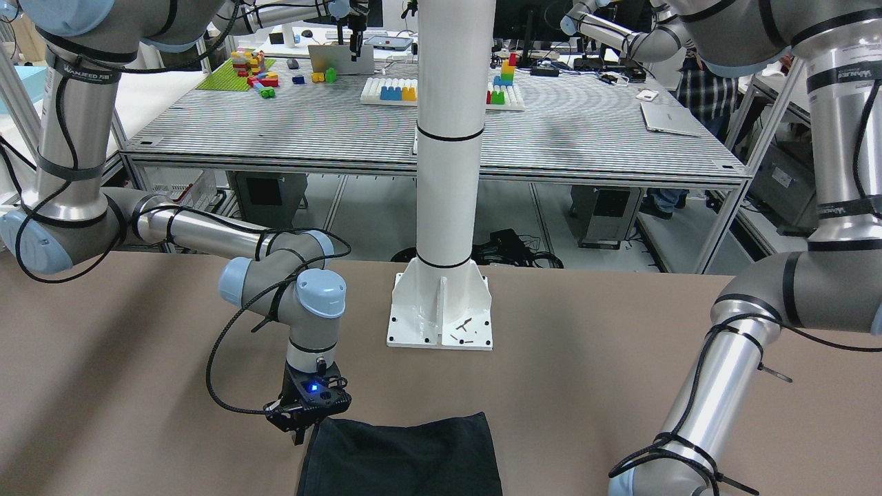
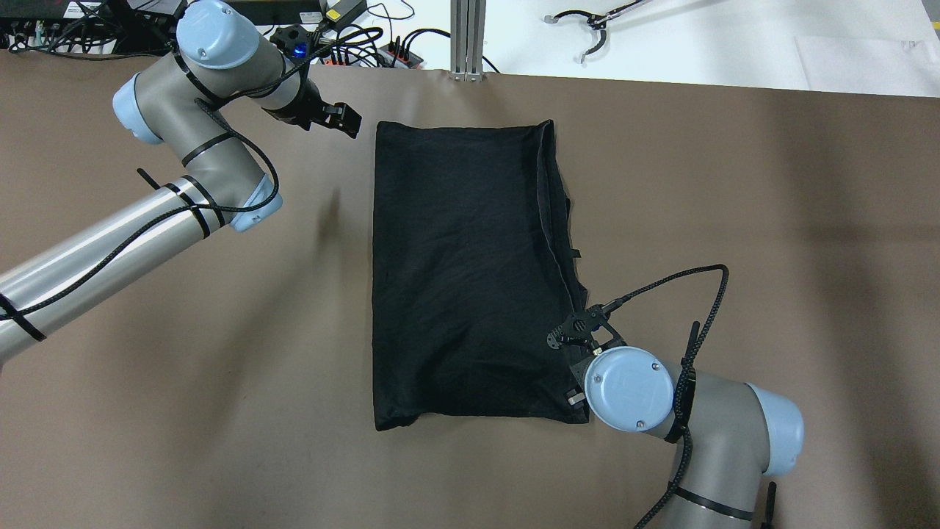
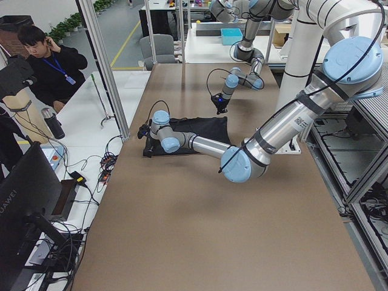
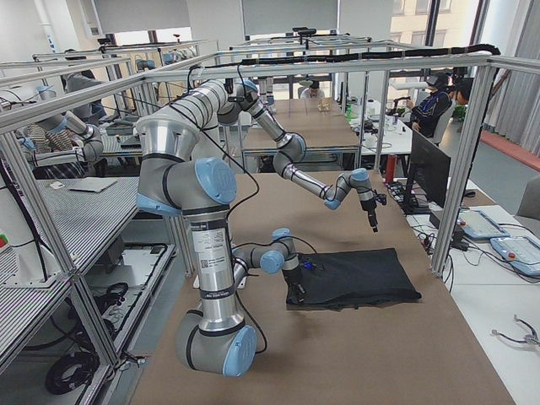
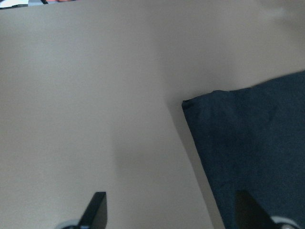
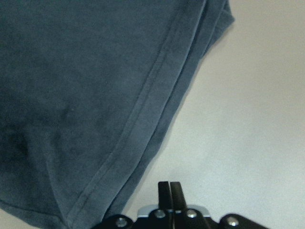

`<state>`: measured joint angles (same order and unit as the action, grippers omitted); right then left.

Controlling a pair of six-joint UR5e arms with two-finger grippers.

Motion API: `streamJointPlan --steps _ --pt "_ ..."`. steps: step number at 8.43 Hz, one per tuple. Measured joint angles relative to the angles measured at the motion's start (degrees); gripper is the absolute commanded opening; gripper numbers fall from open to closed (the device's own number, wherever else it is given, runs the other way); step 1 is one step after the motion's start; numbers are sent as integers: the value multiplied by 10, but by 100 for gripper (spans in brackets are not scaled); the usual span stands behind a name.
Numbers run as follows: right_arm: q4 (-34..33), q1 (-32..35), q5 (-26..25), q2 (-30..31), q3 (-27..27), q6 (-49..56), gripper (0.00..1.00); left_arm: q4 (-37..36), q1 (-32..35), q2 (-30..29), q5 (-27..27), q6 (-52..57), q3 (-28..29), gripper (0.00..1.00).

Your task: Fold clothes

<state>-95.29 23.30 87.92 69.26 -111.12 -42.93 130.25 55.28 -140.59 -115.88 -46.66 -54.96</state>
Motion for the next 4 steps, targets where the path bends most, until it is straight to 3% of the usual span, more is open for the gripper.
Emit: streamJointPlan --steps 4 --pt "1 42 3 -37 18 -28 77 0 0 1 0 -2 -3 94"
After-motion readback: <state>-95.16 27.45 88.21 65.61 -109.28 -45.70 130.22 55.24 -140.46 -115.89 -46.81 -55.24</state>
